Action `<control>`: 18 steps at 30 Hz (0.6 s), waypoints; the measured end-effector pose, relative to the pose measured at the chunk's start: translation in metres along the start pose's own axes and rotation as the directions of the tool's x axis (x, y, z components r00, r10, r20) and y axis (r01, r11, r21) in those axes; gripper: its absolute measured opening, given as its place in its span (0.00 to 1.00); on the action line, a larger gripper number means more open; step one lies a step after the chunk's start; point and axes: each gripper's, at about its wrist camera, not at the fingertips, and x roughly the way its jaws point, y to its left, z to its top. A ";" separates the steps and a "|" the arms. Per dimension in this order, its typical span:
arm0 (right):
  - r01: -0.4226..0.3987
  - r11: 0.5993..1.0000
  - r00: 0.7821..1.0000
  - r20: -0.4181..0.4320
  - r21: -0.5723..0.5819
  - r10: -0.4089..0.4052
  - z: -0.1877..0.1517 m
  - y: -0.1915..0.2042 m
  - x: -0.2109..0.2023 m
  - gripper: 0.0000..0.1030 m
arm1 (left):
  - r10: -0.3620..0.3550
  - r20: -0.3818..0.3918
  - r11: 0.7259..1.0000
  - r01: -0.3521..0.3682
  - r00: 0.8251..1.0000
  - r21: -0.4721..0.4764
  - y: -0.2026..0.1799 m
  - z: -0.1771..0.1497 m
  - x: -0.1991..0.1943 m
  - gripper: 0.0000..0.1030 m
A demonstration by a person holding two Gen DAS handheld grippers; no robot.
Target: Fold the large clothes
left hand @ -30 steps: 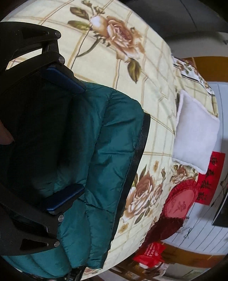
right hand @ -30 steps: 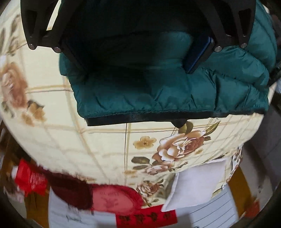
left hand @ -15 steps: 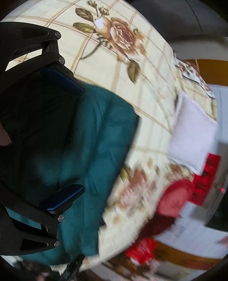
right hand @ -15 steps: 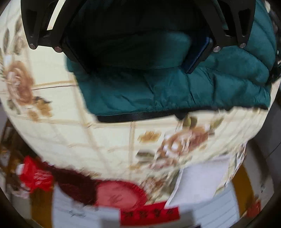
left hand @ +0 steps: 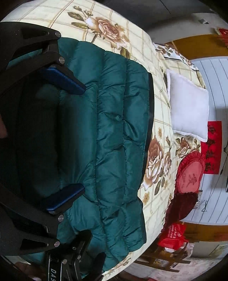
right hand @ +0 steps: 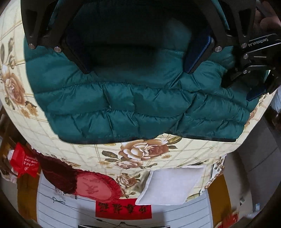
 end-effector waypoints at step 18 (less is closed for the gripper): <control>-0.033 0.999 0.998 0.045 -0.038 0.035 -0.009 -0.002 -0.006 1.00 | -0.007 -0.008 1.000 0.007 1.000 -0.020 0.001 -0.010 0.000 1.00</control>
